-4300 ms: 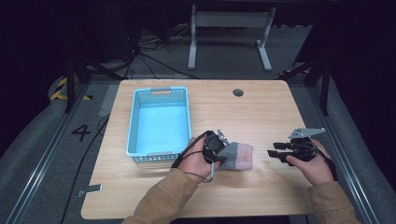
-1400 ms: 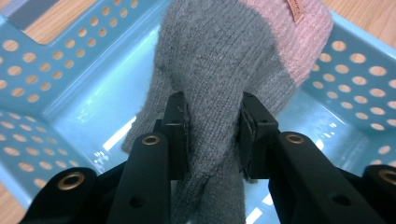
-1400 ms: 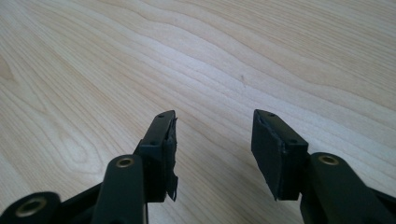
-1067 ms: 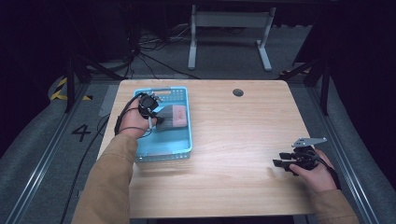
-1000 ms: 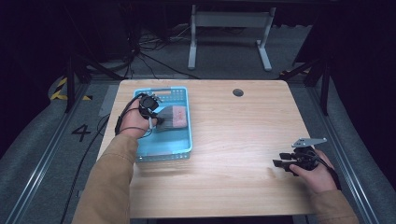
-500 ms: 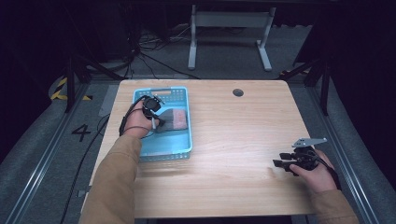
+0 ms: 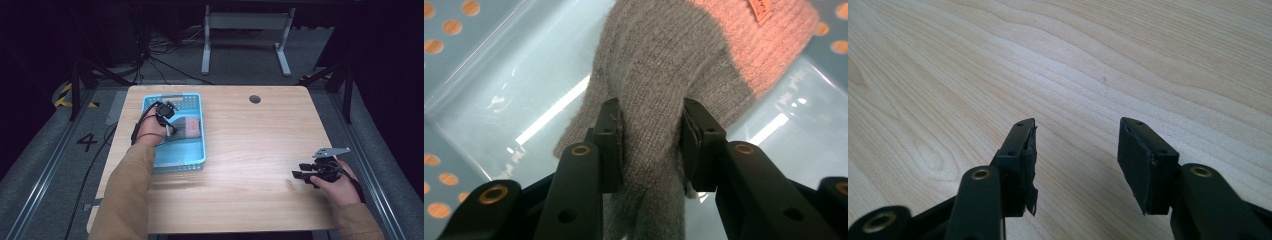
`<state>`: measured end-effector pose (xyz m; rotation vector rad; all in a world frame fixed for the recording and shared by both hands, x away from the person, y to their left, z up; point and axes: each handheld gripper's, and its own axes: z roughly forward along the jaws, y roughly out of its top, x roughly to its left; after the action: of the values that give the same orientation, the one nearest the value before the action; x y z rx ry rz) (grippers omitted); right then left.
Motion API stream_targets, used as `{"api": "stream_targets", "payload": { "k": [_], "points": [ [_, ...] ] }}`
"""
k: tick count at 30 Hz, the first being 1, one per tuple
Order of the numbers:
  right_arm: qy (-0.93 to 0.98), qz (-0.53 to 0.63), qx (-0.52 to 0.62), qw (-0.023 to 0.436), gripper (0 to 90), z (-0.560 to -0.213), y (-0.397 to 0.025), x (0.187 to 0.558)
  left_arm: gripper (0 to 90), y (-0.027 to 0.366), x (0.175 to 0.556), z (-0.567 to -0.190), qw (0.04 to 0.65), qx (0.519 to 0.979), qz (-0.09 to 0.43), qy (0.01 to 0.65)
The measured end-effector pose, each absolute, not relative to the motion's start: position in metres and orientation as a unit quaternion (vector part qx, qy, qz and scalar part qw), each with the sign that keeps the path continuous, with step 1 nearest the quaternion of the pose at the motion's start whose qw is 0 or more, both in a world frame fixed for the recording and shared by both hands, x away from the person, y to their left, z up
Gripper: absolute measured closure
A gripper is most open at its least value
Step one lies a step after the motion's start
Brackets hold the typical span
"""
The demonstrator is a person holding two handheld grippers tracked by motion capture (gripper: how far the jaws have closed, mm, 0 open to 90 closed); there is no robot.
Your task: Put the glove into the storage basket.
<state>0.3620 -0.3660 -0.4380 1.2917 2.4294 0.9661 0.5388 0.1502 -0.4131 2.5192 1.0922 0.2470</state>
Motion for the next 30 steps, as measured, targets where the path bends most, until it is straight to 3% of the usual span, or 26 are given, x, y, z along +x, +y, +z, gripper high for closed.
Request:
{"api": "stream_targets", "payload": {
  "k": [12,21,30],
  "points": [
    [0.827,0.333,0.439,0.112,50.3,-0.4368,-0.3681,0.3618,62.2,0.1469,0.5454,-0.4191,0.176,0.893,0.092,0.403],
    [0.826,0.335,0.439,0.113,49.7,-0.4356,-0.3688,0.361,43.6,0.1459,0.5474,-0.4238,0.192,0.883,0.121,0.41],
    [0.825,0.336,0.439,0.117,48.5,-0.4341,-0.3685,0.3623,35.0,0.1485,0.5393,-0.4152,0.23,0.872,0.13,0.413]
  ]
}}
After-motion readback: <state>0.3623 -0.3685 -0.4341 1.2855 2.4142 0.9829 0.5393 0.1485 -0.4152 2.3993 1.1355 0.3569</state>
